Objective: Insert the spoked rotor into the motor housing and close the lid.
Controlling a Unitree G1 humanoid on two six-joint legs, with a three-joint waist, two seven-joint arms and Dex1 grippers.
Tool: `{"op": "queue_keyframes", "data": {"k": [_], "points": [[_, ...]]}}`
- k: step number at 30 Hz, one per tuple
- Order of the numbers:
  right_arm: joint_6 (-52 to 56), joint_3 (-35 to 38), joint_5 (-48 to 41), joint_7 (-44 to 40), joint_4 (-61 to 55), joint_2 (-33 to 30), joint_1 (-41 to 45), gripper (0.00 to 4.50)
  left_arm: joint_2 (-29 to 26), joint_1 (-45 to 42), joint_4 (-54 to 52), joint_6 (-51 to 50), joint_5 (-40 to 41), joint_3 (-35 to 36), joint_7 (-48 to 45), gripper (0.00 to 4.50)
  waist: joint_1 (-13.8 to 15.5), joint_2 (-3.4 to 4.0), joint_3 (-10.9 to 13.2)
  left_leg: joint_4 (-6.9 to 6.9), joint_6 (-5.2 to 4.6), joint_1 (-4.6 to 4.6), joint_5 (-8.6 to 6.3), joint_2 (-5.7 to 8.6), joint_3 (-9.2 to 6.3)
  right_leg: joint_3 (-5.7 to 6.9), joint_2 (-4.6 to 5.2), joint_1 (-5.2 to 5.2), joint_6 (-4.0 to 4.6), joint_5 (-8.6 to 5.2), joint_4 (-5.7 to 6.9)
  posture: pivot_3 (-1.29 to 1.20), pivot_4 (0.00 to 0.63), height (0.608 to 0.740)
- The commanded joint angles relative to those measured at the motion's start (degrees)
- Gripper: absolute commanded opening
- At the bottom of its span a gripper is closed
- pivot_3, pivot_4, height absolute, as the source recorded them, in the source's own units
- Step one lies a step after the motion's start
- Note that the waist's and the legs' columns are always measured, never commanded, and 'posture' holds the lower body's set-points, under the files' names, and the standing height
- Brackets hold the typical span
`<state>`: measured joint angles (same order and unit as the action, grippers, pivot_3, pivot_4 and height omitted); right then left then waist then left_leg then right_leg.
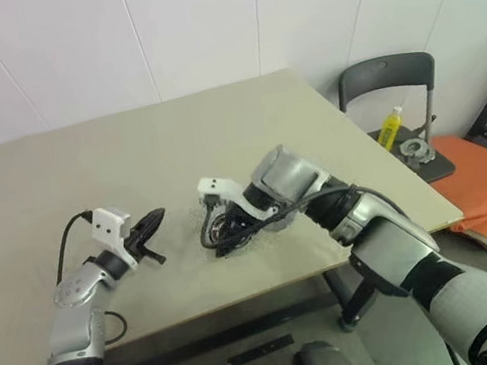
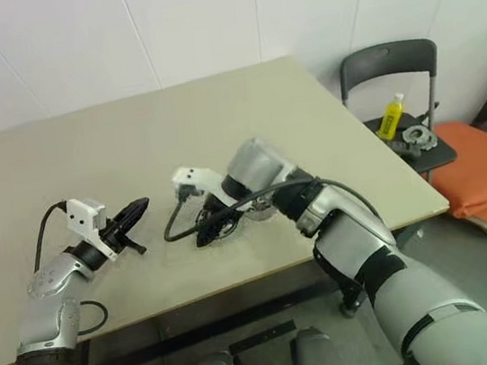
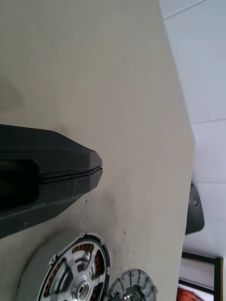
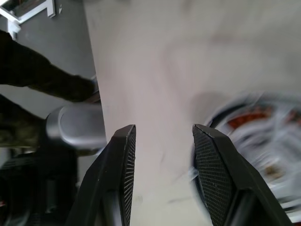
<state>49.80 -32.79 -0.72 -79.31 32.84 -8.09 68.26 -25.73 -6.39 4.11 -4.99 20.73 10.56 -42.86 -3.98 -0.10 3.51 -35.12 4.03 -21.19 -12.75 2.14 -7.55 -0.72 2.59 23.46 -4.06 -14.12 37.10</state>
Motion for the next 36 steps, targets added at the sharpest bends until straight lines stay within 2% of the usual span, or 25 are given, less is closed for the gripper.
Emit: {"op": "queue_keyframes", "data": {"k": [1,3,5,8,12,15,18,21,23,26,31,36], "points": [[-22.26,0.94,5.36,5.89,3.6,-3.53,4.62,2.03,-0.9,-0.61,-3.43,-0.71,2.06,-0.49,-2.54,0.0,0.08,0.0,0.0,0.01,0.0,0.0,0.0,0.0,0.0,0.01,0.0,0.0,0.0,0.0,-0.01,0.0,0.0,0.74],[-38.13,-4.14,14.24,14.18,9.42,-7.61,6.19,2.03,-1.2,-1.0,-3.25,-0.55,1.48,-1.31,-3.4,0.0,0.22,-0.02,-0.01,0.02,0.01,-0.02,0.0,0.0,-0.01,0.06,0.02,-0.03,0.0,-0.01,-0.08,0.0,0.0,0.74],[-49.43,-9.44,22.95,21.43,15.78,-11.07,7.8,2.03,-1.13,-1.52,-2.43,-0.15,0.92,-1.61,-3.69,0.0,0.3,-0.04,-0.02,0.0,0.01,-0.04,0.0,0.05,0.02,0.05,0.08,-0.05,0.01,-0.01,-0.14,0.0,0.0,0.74],[-59.38,-15.39,32.88,28.35,23.52,-14.2,9.53,2.03,-0.91,-2.24,-1.84,-0.07,0.86,-1.79,-3.78,0.0,0.09,-0.03,-0.01,0.02,0.0,-0.09,0.0,0.1,0.1,-0.05,0.13,-0.01,0.03,-0.01,-0.17,0.0,0.0,0.74],[-66.33,-19.84,41.46,31.1,29.83,-17.06,10.72,1.16,-1.03,-3.1,-1.21,0.13,0.72,-2.23,-3.92,0.0,-0.14,0.02,0.03,0.19,-0.01,-0.11,0.01,0.04,0.18,-0.17,0.06,0.19,0.05,0.01,-0.08,0.0,0.0,0.74],[-69.95,-20.58,44.37,28.87,31.44,-18.67,10.47,0.05,-1.16,-3.73,-0.41,0.34,0.68,-2.28,-3.97,0.0,-0.13,0.06,0.05,0.29,-0.02,-0.06,0.02,-0.02,0.19,-0.2,-0.02,0.24,0.04,0.02,0.0,0.0,0.0,0.74],[-72.16,-19.26,44.36,24.24,31.72,-19.77,9.5,0.02,-1.04,-4.03,0.21,0.66,0.33,-2.54,-3.94,0.0,-0.09,0.06,0.05,0.27,-0.02,0.0,0.02,-0.03,0.19,-0.19,-0.04,0.19,0.04,0.01,0.02,0.0,0.0,0.74],[-73.15,-15.19,39.21,12.93,31.08,-20.35,7.47,0.02,-0.96,-4.02,0.45,0.93,-0.29,-3.05,-3.96,0.0,-0.02,0.08,0.06,0.14,-0.02,0.04,0.02,-0.01,0.18,-0.19,-0.02,0.05,0.05,0.0,0.01,0.0,0.0,0.74],[-71.36,-10.78,32.76,2.61,29.39,-19.7,4.89,0.02,-0.9,-4.04,0.52,0.99,-0.43,-3.03,-3.94,0.0,0.01,0.08,0.06,0.09,-0.02,0.13,0.02,0.0,0.17,-0.18,0.0,-0.1,0.04,0.0,-0.03,0.0,0.0,0.74],[-67.62,-6.92,27.67,-6.29,24.85,-19.82,1.29,0.02,-0.88,-4.04,0.52,1.08,-0.67,-2.98,-3.89,0.0,0.01,0.08,0.07,0.1,-0.03,0.43,0.01,0.01,0.17,-0.18,0.02,-0.4,0.03,-0.01,-0.05,0.0,0.0,0.74],[-59.9,-3.63,22.54,-12.63,15.22,-20.44,-3.14,0.02,-0.99,-3.79,0.32,1.14,-0.92,-2.8,-3.69,0.0,-0.06,0.13,0.1,0.11,-0.02,0.78,0.01,0.0,0.16,-0.19,0.0,-0.64,0.04,-0.03,0.02,0.0,0.0,0.74],[-51.54,-3.08,16.94,-13.19,7.13,-20.64,-5.68,0.02,-0.95,-3.78,0.16,1.18,-0.93,-2.65,-3.49,0.0,0.12,0.12,0.09,0.11,-0.02,0.77,0.01,-0.02,0.1,-0.18,0.0,-0.63,0.05,-0.04,0.03,0.0,0.0,0.74]]}}
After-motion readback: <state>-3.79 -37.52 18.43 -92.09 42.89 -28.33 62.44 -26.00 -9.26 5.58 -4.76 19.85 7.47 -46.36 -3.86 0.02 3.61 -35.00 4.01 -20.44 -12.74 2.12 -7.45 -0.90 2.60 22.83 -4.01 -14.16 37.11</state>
